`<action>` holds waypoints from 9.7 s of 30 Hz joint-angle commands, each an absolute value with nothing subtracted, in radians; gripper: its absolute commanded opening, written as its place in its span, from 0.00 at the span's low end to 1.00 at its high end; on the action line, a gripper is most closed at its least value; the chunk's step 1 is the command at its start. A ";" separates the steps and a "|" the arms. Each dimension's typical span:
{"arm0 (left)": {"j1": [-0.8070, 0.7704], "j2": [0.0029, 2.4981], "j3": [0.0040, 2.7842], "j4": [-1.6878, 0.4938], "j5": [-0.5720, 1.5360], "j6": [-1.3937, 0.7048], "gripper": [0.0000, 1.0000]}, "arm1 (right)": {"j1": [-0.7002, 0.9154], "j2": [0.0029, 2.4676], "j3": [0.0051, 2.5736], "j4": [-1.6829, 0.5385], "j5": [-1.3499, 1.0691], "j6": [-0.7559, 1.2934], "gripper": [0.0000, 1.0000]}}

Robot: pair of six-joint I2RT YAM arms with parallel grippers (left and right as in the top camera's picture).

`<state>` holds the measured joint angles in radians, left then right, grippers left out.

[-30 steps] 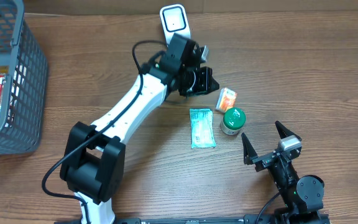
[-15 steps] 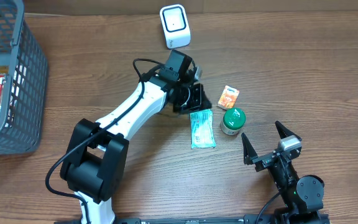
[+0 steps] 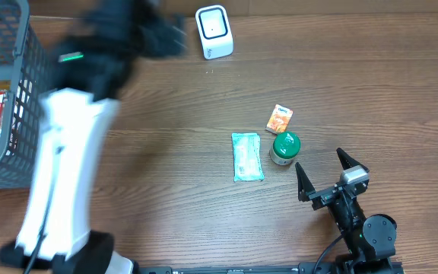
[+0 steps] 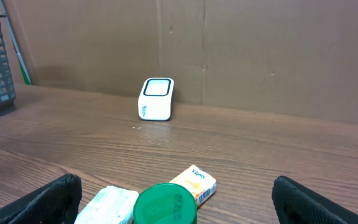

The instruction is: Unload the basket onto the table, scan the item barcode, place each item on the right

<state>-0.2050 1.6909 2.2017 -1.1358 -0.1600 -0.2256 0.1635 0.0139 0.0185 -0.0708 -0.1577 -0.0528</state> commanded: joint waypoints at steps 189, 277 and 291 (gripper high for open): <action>0.466 1.557 2.241 -1.185 0.095 -0.211 0.04 | 0.162 0.004 0.008 -0.067 -0.159 -0.052 1.00; -0.372 1.647 1.455 -1.131 -0.069 -0.519 0.99 | 0.162 0.004 0.008 -0.067 -0.159 -0.052 1.00; -0.374 1.647 1.440 -1.196 0.126 -0.565 1.00 | 0.162 0.004 0.008 -0.067 -0.159 -0.052 1.00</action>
<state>-0.3717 1.6470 1.4361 -1.1969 0.0181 -0.5495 0.1635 0.0139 0.0185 -0.0711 -0.1581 -0.0528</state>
